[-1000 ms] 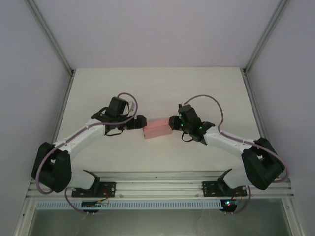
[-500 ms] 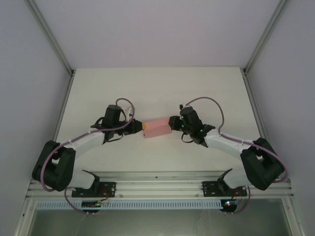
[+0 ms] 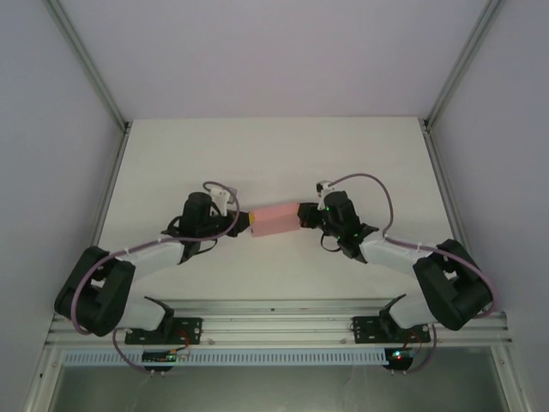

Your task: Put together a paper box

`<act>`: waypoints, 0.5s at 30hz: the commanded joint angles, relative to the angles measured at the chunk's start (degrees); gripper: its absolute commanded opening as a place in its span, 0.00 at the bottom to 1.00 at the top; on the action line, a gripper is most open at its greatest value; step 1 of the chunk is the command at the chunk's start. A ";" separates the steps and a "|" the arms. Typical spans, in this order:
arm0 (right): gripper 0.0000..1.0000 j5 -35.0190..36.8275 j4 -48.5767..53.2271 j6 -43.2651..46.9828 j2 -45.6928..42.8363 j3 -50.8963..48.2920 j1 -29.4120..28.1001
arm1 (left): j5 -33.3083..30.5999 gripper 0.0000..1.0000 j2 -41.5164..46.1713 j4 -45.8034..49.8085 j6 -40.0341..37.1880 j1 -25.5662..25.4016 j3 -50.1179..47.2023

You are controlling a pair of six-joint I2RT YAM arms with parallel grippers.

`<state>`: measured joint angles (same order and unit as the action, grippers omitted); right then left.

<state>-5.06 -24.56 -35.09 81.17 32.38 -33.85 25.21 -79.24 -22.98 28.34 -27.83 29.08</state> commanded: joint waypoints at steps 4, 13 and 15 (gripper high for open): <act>0.14 -7.26 20.77 0.84 3.67 0.53 -0.17 | -5.67 0.25 -1.18 17.62 -5.13 -2.46 1.72; 0.39 -6.28 36.65 1.90 1.94 17.24 3.33 | -11.33 0.84 5.83 35.23 -6.22 -1.44 18.02; 0.46 -6.94 37.58 4.42 1.76 20.44 4.35 | -12.97 1.00 7.11 37.54 -5.77 -0.69 20.68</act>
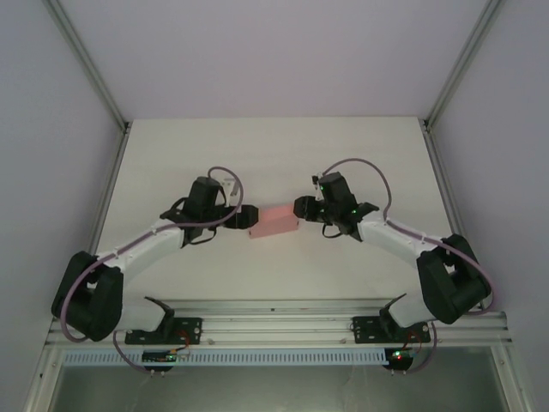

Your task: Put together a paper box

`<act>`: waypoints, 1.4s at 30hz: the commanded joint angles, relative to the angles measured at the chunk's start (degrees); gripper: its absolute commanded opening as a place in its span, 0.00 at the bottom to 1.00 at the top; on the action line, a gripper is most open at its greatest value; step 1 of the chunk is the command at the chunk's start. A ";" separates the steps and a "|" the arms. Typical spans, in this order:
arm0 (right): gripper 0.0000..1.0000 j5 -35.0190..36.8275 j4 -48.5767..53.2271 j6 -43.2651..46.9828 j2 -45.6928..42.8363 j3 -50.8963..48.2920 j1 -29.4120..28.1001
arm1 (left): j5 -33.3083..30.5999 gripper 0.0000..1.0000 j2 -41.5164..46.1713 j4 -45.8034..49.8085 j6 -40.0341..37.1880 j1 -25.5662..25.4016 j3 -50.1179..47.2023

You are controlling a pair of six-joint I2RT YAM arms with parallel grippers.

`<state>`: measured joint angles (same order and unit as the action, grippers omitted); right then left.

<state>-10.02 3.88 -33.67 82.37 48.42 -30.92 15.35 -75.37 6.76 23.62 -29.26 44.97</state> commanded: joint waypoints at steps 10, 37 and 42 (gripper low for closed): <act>0.99 -23.77 11.33 48.36 4.83 16.28 1.43 | -16.87 1.00 13.64 16.59 3.76 7.47 2.63; 0.59 6.69 40.14 92.99 31.55 39.95 -12.02 | -20.97 1.00 20.22 21.18 7.89 10.62 -4.24; 0.37 7.72 35.96 92.44 29.17 38.05 -11.88 | -21.03 1.00 21.43 21.29 7.75 10.63 -4.19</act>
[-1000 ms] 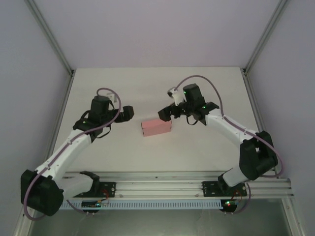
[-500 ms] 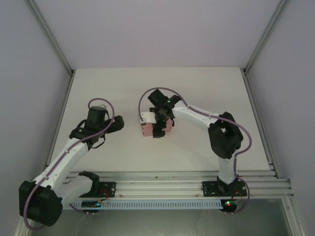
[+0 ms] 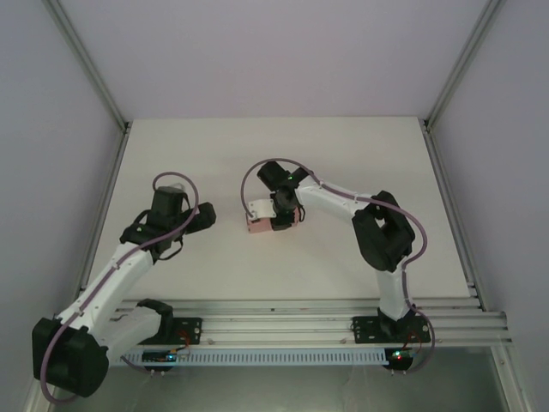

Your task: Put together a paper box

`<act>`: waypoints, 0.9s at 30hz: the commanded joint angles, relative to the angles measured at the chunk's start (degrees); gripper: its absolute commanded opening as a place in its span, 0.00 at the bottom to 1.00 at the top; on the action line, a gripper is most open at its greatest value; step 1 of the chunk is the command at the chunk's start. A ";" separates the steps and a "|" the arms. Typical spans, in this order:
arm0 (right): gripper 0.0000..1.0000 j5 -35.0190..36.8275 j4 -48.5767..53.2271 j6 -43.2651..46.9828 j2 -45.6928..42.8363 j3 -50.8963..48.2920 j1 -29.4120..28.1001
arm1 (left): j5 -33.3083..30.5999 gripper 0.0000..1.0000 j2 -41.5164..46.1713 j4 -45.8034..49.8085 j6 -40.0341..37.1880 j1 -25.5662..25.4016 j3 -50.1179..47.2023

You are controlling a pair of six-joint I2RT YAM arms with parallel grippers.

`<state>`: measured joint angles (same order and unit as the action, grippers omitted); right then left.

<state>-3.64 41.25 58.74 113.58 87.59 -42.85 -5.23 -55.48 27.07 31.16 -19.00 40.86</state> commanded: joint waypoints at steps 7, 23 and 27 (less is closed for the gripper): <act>0.32 9.28 -10.02 -3.15 -8.64 -5.38 0.79 | -1.17 1.00 3.23 1.09 -0.10 0.46 -0.15; 0.38 20.41 -36.30 -5.13 -10.66 -21.86 6.92 | -0.69 1.00 2.39 1.14 -0.26 0.46 -0.07; 0.44 17.98 -38.52 -2.52 -10.99 -26.77 5.99 | -0.48 0.99 2.22 1.10 -0.56 0.49 0.05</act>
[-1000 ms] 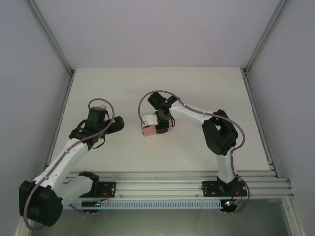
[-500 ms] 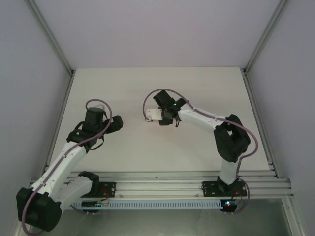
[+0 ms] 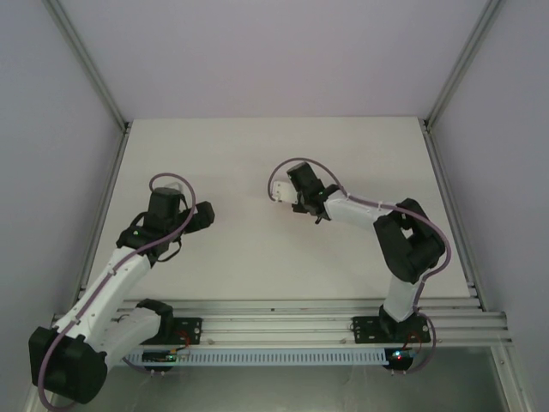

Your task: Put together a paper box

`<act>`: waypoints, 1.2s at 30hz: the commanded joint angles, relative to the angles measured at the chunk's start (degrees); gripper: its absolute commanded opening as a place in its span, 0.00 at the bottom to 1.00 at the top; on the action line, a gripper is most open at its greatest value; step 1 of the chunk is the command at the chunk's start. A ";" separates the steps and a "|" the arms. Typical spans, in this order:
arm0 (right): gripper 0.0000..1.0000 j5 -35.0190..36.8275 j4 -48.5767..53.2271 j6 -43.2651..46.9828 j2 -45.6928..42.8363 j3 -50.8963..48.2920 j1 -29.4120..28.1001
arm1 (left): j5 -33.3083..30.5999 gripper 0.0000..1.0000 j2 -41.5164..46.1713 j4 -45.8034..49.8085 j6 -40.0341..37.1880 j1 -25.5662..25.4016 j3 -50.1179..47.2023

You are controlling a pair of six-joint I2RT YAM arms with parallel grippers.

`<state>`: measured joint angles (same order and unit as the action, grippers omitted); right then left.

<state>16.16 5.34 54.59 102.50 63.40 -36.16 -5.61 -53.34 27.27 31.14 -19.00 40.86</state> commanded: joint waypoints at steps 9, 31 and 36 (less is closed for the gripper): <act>0.85 -8.63 7.05 0.13 -6.25 -6.73 -2.70 | 0.43 1.00 0.17 -0.62 -2.31 0.48 -0.16; 0.99 -11.77 -15.37 -53.38 -44.60 -34.09 22.36 | -20.49 1.00 -0.98 -52.83 -30.82 1.33 -20.83; 0.99 -10.19 -24.85 -54.55 -42.56 -43.03 27.53 | -16.06 1.00 -9.62 -69.05 -31.43 9.14 -26.13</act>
<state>3.51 -9.37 5.89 58.61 24.21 -10.07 -22.00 -60.20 -24.53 3.97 -13.39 15.99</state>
